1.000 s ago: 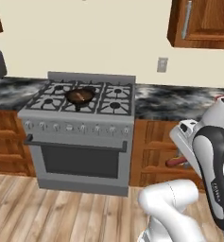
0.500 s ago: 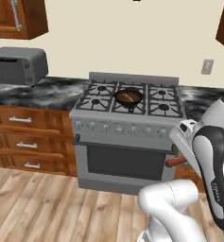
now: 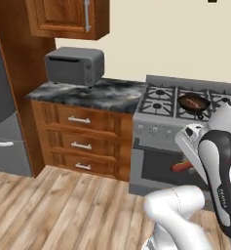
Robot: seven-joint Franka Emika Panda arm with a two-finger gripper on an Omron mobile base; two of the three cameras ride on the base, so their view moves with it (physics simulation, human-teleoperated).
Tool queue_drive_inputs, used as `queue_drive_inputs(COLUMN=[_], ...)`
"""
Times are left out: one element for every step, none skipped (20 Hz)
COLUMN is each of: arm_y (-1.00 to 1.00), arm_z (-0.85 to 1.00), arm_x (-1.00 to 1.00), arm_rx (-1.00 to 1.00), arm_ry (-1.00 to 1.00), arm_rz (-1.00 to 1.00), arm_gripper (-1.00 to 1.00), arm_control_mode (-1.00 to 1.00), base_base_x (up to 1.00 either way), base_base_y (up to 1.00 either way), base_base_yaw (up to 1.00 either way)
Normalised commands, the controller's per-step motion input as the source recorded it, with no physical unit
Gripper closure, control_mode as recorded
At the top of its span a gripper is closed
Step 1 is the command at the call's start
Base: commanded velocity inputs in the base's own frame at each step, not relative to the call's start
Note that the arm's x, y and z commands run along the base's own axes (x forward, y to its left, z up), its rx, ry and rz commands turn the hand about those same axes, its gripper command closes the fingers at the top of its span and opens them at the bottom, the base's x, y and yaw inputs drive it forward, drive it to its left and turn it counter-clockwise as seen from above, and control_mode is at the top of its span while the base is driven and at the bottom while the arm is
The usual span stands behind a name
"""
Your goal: Place the cold items (eggplant and lime) from the fridge in one tupperware on the dining counter. Place the warm items (kebab skewer and hot dog) in the stove area in another tupperware.
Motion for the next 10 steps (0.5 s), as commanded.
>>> queue_drive_inputs(arm_y=[0.0, 0.0, 0.0, 0.0, 0.0, 0.0, 0.0, 0.0, 0.0, 0.0], arm_z=[0.0, 0.0, 0.0, 0.0, 0.0, 0.0, 0.0, 0.0, 0.0, 0.0], arm_x=[0.0, 0.0, 0.0, 0.0, 0.0, 0.0, 0.0, 0.0, 0.0, 0.0], arm_rx=[0.0, 0.0, 0.0, 0.0, 0.0, 0.0, 0.0, 0.0, 0.0, 0.0], arm_ry=[0.0, 0.0, 0.0, 0.0, 0.0, 0.0, 0.0, 0.0, 0.0, 0.0], arm_rz=[0.0, 0.0, 0.0, 0.0, 0.0, 0.0, 0.0, 0.0, 0.0, 0.0], arm_gripper=[1.0, 1.0, 1.0, 1.0, 1.0, 1.0, 1.0, 1.0, 1.0, 1.0], arm_control_mode=[1.0, 1.0, 1.0, 1.0, 1.0, 1.0, 1.0, 1.0, 1.0, 1.0], base_base_x=[0.0, 0.02, 0.02, 0.06, 0.07, 0.08, 0.08, 0.09, 0.08, 0.15], base_base_y=[1.0, 1.0, 1.0, 1.0, 1.0, 1.0, 1.0, 1.0, 1.0, 1.0], base_base_yaw=[0.33, 0.35, 0.36, 0.38, 0.39, 0.39, 0.39, 0.38, 0.35, 0.35])
